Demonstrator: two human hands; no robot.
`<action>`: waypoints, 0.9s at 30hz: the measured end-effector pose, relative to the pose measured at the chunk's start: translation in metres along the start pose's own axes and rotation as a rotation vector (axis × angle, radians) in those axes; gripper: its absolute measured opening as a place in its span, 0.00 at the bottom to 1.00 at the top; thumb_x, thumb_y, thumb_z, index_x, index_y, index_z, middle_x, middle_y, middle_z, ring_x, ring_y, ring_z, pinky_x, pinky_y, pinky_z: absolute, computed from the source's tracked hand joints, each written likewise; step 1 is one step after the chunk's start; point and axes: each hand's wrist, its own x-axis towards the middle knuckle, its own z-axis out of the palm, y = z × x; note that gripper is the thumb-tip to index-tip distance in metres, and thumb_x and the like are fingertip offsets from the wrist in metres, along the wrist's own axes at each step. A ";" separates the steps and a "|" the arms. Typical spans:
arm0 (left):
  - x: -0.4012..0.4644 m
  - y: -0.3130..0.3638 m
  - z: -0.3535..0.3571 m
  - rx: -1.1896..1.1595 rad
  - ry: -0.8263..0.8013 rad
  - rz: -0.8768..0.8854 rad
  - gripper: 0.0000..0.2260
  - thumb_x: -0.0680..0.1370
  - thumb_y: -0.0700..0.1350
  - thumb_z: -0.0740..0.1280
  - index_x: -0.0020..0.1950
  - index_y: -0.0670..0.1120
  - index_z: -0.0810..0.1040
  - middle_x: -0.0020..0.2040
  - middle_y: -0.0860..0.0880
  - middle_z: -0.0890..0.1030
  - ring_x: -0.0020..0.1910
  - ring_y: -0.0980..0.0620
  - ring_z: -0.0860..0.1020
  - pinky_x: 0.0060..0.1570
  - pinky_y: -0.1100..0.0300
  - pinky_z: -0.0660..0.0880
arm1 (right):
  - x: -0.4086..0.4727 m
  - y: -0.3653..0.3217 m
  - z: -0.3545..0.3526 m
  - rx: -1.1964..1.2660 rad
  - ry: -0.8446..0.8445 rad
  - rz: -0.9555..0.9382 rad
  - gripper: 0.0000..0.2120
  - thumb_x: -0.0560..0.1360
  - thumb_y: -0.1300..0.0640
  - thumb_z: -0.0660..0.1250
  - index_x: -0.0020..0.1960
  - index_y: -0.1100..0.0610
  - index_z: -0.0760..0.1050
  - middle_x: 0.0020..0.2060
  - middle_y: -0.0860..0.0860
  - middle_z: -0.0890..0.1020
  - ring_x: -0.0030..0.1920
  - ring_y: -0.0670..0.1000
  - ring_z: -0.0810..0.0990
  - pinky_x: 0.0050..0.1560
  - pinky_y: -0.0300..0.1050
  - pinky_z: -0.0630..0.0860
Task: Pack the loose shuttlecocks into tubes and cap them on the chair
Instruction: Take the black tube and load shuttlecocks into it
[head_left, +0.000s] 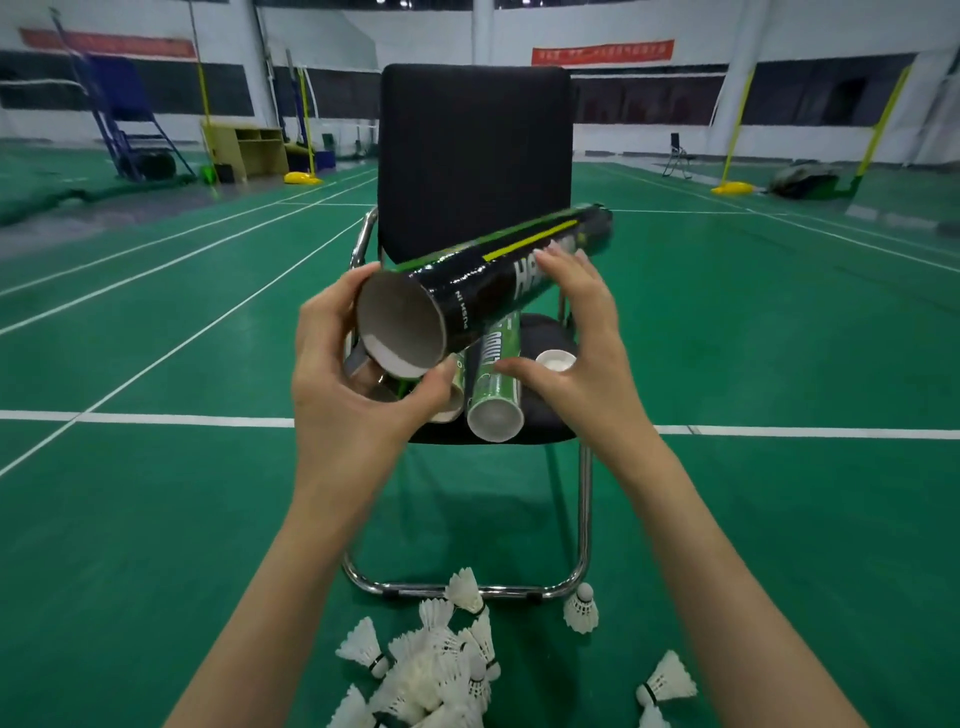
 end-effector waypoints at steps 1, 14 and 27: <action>0.000 0.004 0.001 -0.051 -0.017 -0.033 0.29 0.65 0.45 0.74 0.63 0.52 0.69 0.61 0.50 0.72 0.60 0.59 0.73 0.54 0.62 0.76 | -0.001 -0.003 -0.006 -0.050 0.004 -0.022 0.38 0.65 0.58 0.76 0.70 0.50 0.62 0.70 0.48 0.63 0.74 0.49 0.53 0.74 0.47 0.52; -0.043 -0.031 0.021 -0.234 -0.368 -0.459 0.28 0.58 0.49 0.75 0.57 0.59 0.74 0.51 0.63 0.82 0.54 0.61 0.78 0.46 0.71 0.74 | -0.083 0.015 -0.070 -0.297 -0.346 0.179 0.40 0.63 0.53 0.77 0.70 0.41 0.62 0.63 0.38 0.68 0.66 0.42 0.66 0.70 0.51 0.61; -0.164 -0.149 -0.008 0.032 -0.506 -0.856 0.28 0.62 0.58 0.74 0.60 0.62 0.70 0.61 0.58 0.76 0.59 0.62 0.75 0.58 0.62 0.73 | -0.227 0.092 0.025 0.102 -0.620 0.767 0.33 0.61 0.60 0.78 0.60 0.42 0.68 0.53 0.36 0.74 0.52 0.30 0.71 0.49 0.22 0.65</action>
